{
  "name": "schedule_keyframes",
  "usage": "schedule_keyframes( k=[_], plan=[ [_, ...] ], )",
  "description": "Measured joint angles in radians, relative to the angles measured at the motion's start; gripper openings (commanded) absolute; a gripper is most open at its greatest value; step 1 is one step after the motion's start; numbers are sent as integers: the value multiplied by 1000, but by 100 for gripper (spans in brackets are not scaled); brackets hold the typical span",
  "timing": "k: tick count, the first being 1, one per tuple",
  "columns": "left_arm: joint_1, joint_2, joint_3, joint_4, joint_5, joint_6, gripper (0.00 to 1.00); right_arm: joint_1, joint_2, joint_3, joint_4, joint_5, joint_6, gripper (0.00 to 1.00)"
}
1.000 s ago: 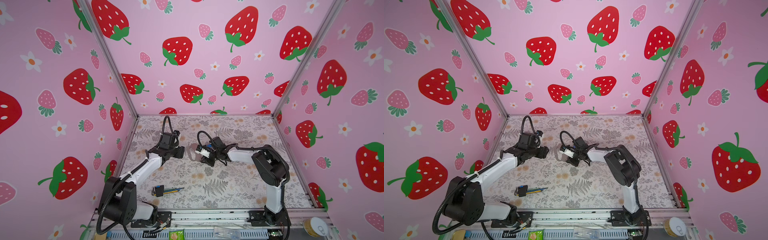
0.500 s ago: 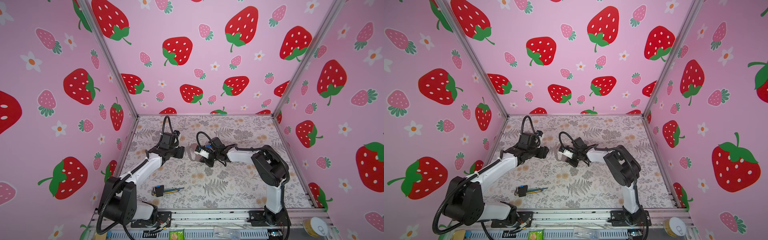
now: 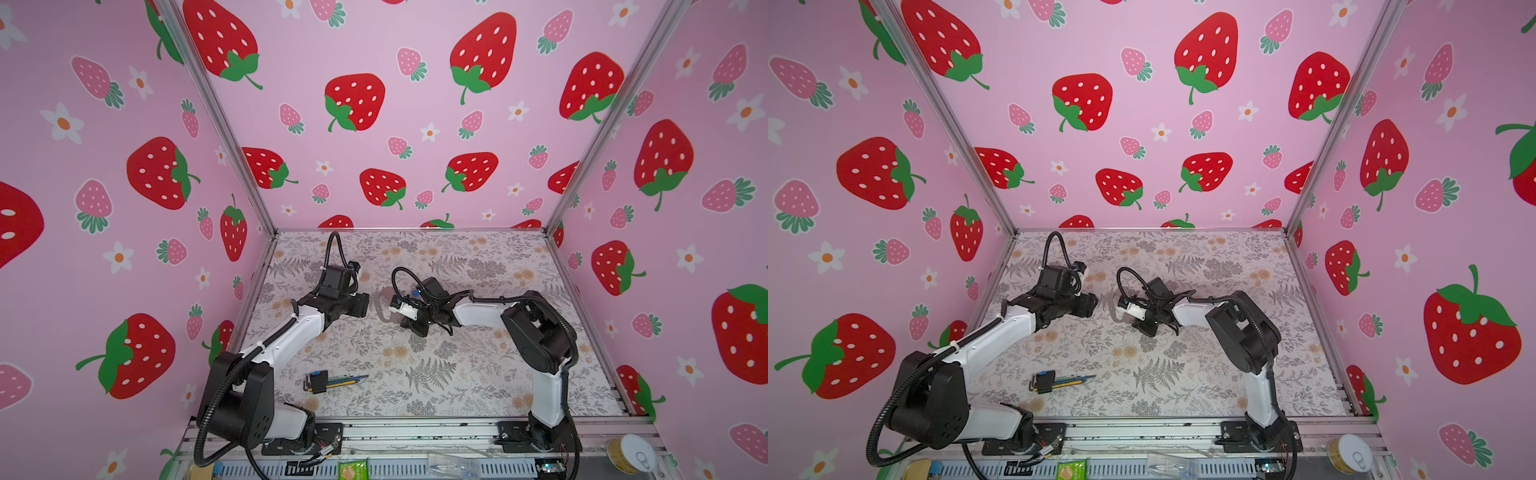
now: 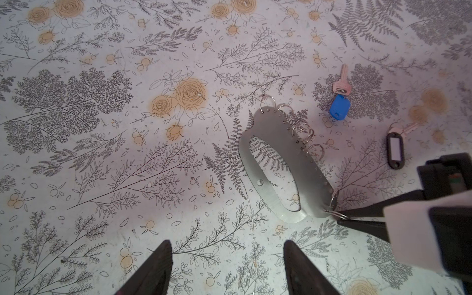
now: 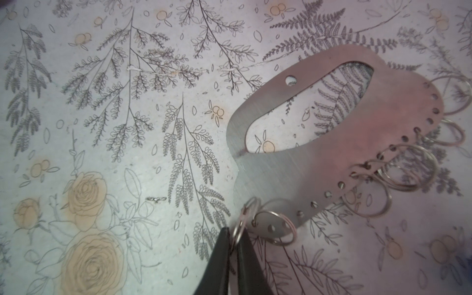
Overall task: Put the keys on the keyring
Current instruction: 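Lower the right gripper and grasp the split rings at the plate's end, then lift the plate with the right gripper while the left gripper reaches toward it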
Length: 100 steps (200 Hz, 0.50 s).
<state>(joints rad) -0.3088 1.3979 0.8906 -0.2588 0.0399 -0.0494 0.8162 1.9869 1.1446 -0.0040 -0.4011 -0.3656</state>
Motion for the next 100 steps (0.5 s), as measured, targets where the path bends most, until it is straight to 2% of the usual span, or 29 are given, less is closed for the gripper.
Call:
schedule_keyframes(
  k=[100],
  plan=[
    [0, 0, -12, 13, -3, 0, 70, 14, -28, -48, 49, 43, -25, 2]
  ],
)
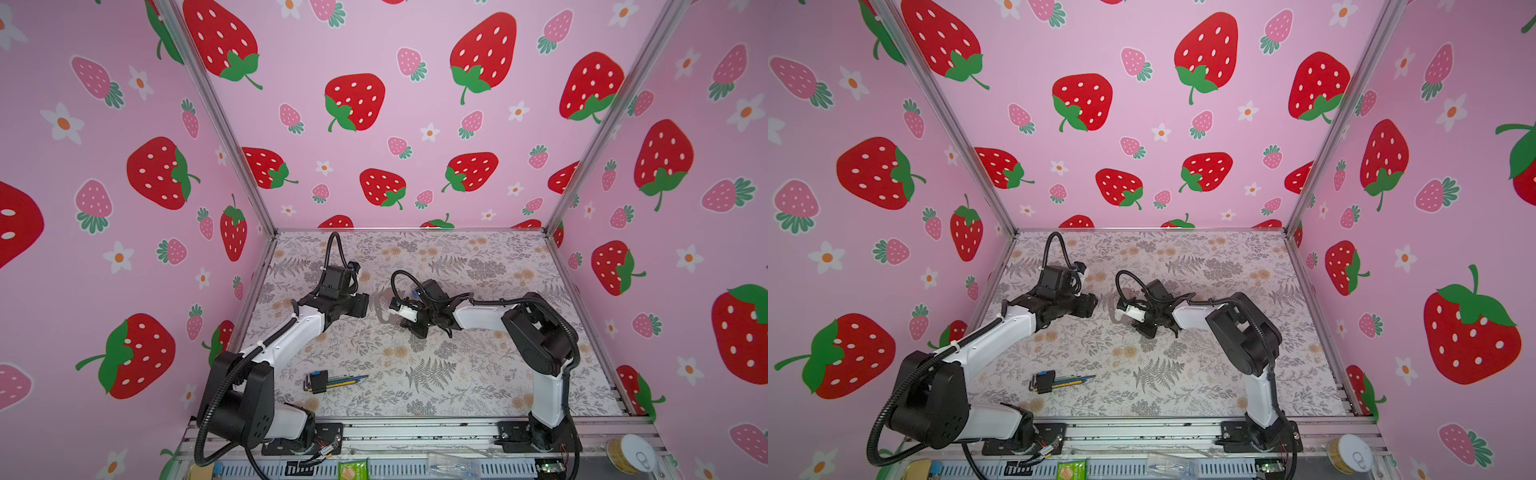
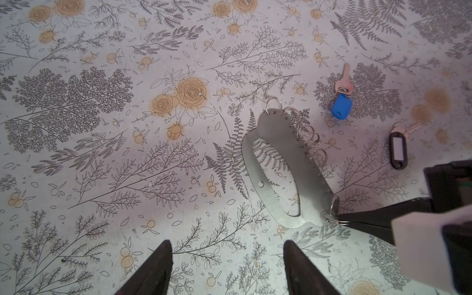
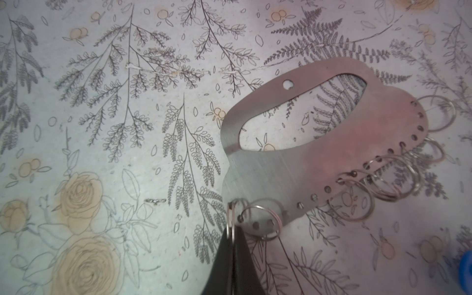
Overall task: Put the keys on the keyring
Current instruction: 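Lift the plate with the right gripper while the left gripper reaches toward it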
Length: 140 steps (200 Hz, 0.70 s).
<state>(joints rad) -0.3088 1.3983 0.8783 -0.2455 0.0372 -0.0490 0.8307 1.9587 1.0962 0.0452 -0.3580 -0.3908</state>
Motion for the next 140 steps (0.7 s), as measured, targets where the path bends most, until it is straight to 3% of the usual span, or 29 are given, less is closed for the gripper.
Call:
schedule_keyframes(
  k=[58, 98, 113, 140],
  plan=[
    [-8, -140, -187, 182, 91, 49, 67, -1, -138, -47, -45, -11, -81, 0],
    [-34, -339, -414, 420, 290, 227, 50, -16, -263, -52, -89, -47, -145, 0],
    [-42, -380, -429, 431, 357, 298, 41, -18, -297, -53, -114, -60, -172, 0],
    [-56, -419, -429, 451, 452, 417, 39, -22, -334, -52, -168, -83, -225, 0]
  ],
)
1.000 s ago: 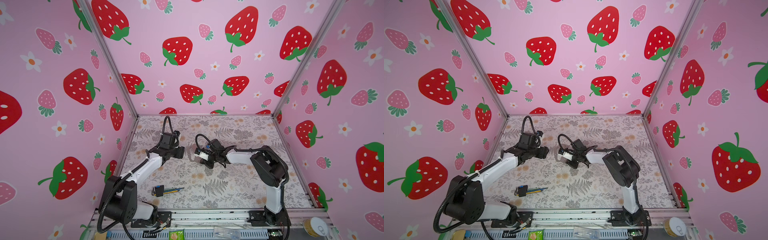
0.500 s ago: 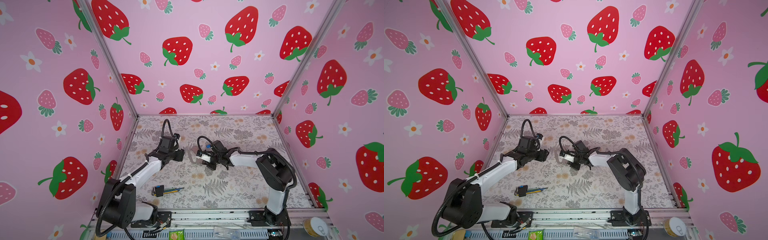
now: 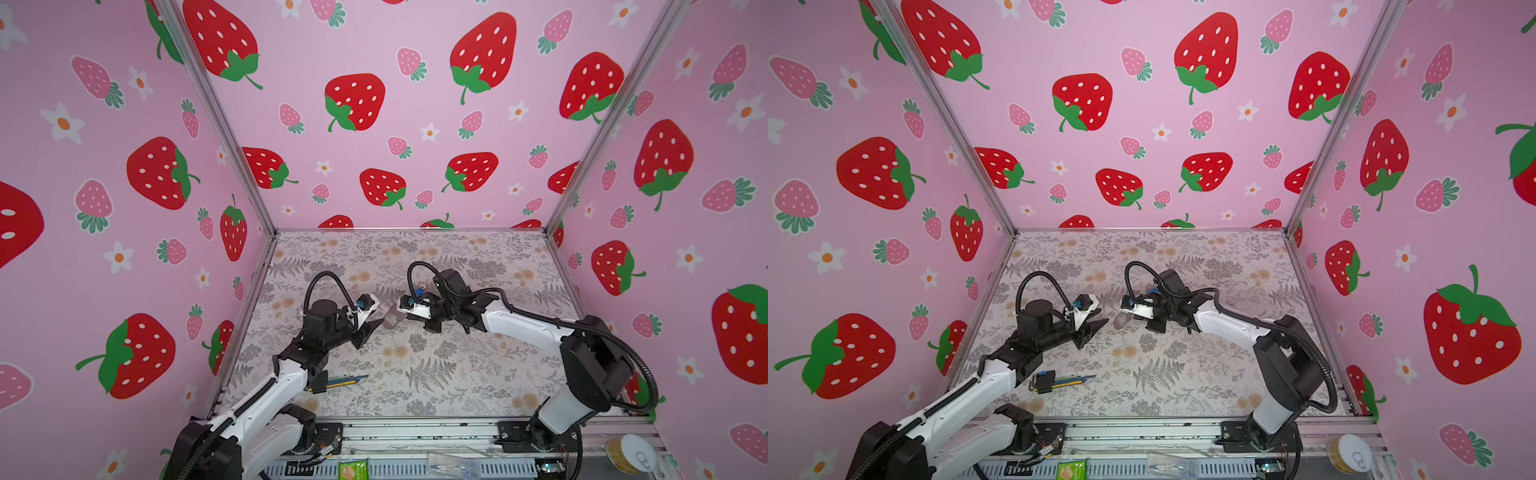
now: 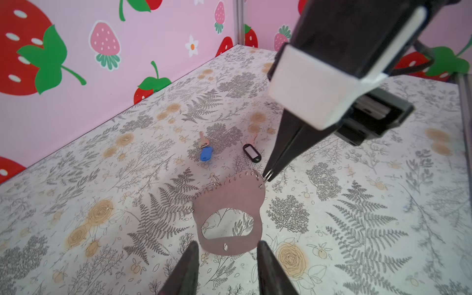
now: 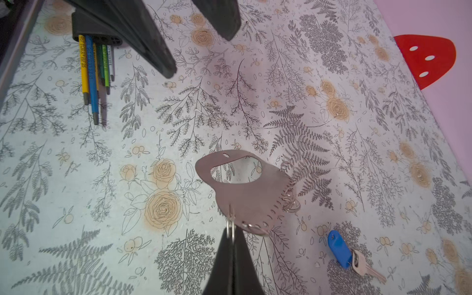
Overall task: Put the keys on the keyring
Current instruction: 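Lift the plate with the right gripper while the left gripper reaches toward it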
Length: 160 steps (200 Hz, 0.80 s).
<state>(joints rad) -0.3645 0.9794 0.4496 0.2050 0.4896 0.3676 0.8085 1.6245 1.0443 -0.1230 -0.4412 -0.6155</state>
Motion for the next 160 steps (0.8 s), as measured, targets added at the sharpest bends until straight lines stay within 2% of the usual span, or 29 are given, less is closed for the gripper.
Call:
schedule_keyframes(
  k=[64, 160],
  plan=[
    [-63, -3, 22, -16, 47, 204, 34, -2, -39, 37, -140, -53, -79, 0],
    [-154, 77, 35, 16, 22, 300, 32, -2, -44, 108, -272, -134, -97, 0]
  ],
)
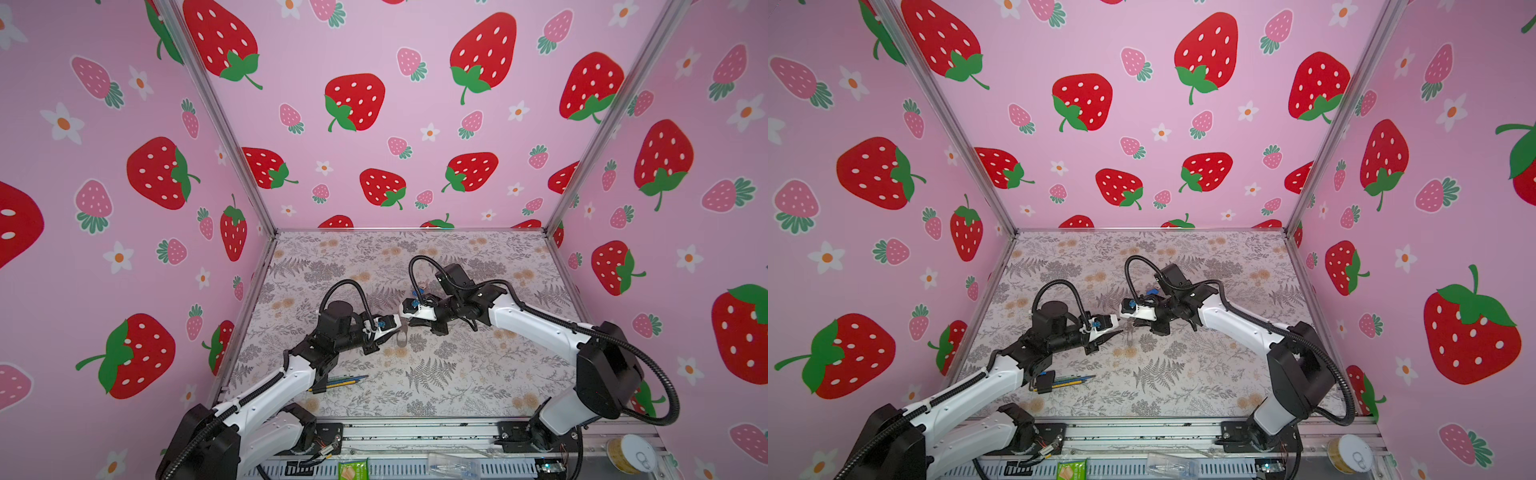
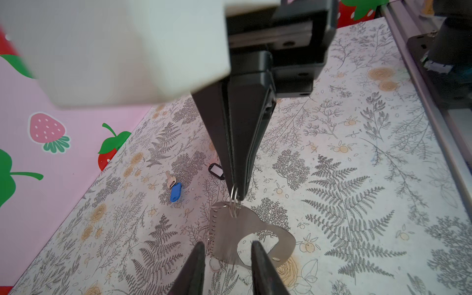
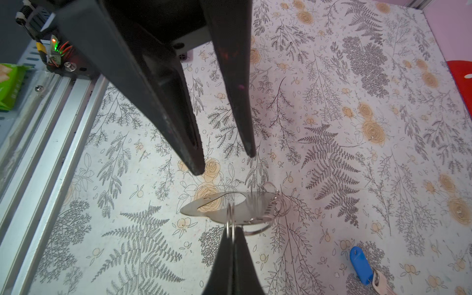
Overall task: Put the keys on the keyring
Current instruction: 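Lift the plate with the right gripper while the left gripper reaches toward it, then grasp the plate's ring end with the left gripper beside the right gripper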
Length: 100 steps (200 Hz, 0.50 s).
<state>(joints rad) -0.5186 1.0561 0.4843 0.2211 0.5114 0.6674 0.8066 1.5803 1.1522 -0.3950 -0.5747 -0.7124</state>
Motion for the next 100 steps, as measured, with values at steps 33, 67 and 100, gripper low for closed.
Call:
schedule_keyframes(
  k=[33, 67, 100],
  plan=[
    [-33, 39, 19, 8, -45, 11, 28, 0, 3, 23, -33, -8, 0, 0],
    [-50, 63, 32, 15, -66, 19, 26, -1, 3, 25, -40, -14, 0, 0],
    [-57, 66, 36, 15, -68, 21, 25, -4, 6, 25, -42, -21, 0, 0]
  ],
)
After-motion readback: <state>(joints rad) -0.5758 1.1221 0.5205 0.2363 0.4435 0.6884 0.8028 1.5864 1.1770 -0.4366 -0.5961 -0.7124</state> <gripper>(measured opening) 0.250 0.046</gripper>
